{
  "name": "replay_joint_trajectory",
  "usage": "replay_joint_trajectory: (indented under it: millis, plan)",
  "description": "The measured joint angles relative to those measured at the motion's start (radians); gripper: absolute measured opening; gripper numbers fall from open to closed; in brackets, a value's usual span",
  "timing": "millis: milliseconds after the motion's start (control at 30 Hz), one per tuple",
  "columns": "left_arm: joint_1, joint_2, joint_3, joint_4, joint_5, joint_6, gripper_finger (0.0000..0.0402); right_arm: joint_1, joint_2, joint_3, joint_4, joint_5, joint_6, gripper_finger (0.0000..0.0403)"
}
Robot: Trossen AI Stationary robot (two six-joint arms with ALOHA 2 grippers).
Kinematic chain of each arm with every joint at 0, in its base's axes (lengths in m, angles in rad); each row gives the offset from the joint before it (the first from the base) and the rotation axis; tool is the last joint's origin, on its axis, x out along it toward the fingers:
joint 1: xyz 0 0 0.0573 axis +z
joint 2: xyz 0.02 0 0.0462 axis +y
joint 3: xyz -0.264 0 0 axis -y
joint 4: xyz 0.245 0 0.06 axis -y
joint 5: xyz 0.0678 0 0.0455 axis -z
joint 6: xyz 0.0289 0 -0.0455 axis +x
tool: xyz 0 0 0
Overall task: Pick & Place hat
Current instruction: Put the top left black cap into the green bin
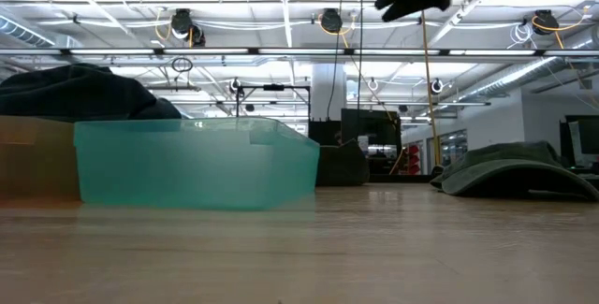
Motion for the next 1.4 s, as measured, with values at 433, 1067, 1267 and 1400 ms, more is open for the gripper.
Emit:
replay_joint_trajectory:
  millis: [433, 1067, 1267, 1400]
  plan:
    - [0.000, 0.000, 0.000, 0.000, -0.006, -0.002, 0.0349, -0.246, 0.216, 0.001, 0.207, -0.230, -0.769, 0.0185]
    - [0.000, 0.000, 0.000, 0.000, -0.005, -0.037, 0.0349, -0.441, 0.567, 0.000, 0.397, -0.374, -1.041, 0.0226]
    - [0.000, 0.000, 0.000, 0.000, -0.005, -0.038, 0.0349, -0.475, 0.630, 0.000, 0.417, -0.423, -1.052, 0.0221]
    - [0.000, 0.000, 0.000, 0.000, -0.005, -0.030, 0.0349, -0.476, 0.659, 0.000, 0.466, -0.423, -1.110, 0.0210]
